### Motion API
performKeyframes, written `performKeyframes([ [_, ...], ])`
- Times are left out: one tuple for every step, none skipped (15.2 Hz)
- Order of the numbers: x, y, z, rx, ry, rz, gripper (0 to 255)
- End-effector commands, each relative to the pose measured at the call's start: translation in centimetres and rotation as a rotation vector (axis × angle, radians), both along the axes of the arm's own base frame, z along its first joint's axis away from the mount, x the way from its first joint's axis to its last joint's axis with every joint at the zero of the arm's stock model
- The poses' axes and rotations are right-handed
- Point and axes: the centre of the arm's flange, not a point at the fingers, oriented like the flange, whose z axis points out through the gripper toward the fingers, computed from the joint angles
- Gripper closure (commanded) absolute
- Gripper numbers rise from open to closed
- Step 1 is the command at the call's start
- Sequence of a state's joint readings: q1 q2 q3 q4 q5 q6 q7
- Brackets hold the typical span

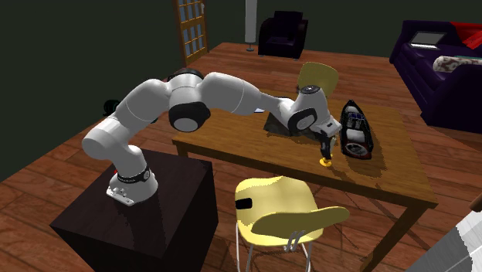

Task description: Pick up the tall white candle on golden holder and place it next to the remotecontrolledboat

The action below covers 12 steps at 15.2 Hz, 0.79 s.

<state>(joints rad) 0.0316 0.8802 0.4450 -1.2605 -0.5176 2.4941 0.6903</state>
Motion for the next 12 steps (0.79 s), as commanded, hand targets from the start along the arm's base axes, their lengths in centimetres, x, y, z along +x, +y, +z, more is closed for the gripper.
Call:
performKeyframes([
  [0.0, 0.0, 0.0, 0.000, 0.000, 0.000, 0],
  [0.0, 0.0, 0.0, 0.000, 0.000, 0.000, 0],
  [0.0, 0.0, 0.0, 0.000, 0.000, 0.000, 0],
  [0.0, 0.0, 0.0, 0.000, 0.000, 0.000, 0],
  [0.0, 0.0, 0.0, 0.000, 0.000, 0.000, 0],
  [-0.5, -0.2, 1.2, 0.000, 0.000, 0.000, 0],
  [-1.1, -0.4, 2.4, 0.000, 0.000, 0.000, 0],
  [-1.6, -0.6, 3.6, 0.000, 0.000, 0.000, 0],
  [-2.0, -0.7, 4.5, 0.000, 0.000, 0.000, 0],
  [-2.0, -0.7, 4.5, 0.000, 0.000, 0.000, 0],
  [-2.0, -0.7, 4.5, 0.000, 0.000, 0.000, 0],
  [-2.0, -0.7, 4.5, 0.000, 0.000, 0.000, 0],
])
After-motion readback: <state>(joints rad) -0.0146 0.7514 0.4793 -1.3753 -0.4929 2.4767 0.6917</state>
